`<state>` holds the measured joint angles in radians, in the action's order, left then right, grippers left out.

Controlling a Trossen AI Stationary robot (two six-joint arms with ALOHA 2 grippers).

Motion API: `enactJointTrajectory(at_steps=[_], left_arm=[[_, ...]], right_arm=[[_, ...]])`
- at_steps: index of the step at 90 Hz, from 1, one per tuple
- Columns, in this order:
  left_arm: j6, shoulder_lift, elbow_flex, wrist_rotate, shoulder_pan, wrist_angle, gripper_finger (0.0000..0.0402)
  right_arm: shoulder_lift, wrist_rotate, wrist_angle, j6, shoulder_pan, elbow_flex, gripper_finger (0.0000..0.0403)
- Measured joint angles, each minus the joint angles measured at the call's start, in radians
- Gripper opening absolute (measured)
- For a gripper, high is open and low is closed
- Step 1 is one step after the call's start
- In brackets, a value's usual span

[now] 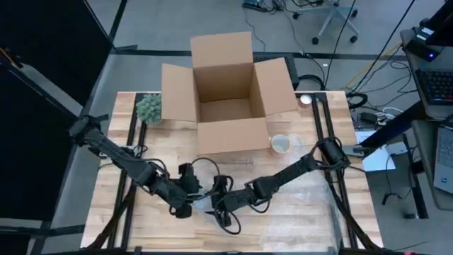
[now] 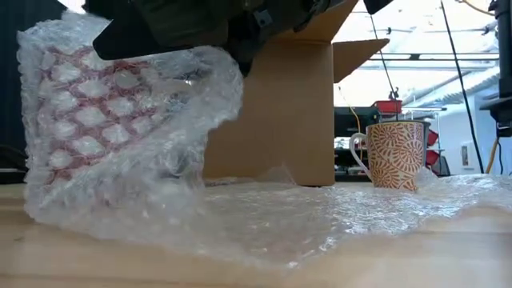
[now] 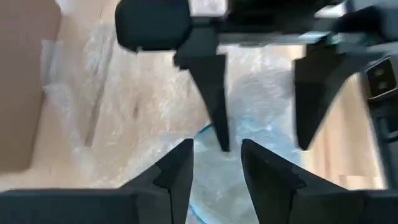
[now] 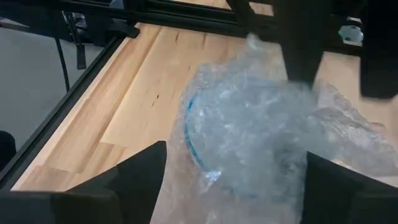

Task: Wrap mug
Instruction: Wrap the red cup in the bubble wrap

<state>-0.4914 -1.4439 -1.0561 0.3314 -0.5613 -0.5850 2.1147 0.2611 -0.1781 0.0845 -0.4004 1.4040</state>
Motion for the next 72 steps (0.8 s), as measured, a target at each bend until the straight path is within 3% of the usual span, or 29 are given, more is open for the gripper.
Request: enactJointTrajectory(at_steps=[31,54,72], left_arm=[[-0.026,-0.142,0.000,-0.047,-0.007,0.022,0.0122],[-0.027,-0.158,-0.001,-0.067,-0.008,0.033,0.0122],[-0.026,-0.158,0.000,-0.069,-0.004,0.032,0.0122]], right_arm=[[-0.036,-0.006,0.050,-0.023,-0.006,-0.005,0.0279],[-0.045,-0.010,0.035,-0.012,-0.008,-0.005,0.0279],[0.009,0.003,-0.072,-0.014,-0.005,-0.003,0.0279]])
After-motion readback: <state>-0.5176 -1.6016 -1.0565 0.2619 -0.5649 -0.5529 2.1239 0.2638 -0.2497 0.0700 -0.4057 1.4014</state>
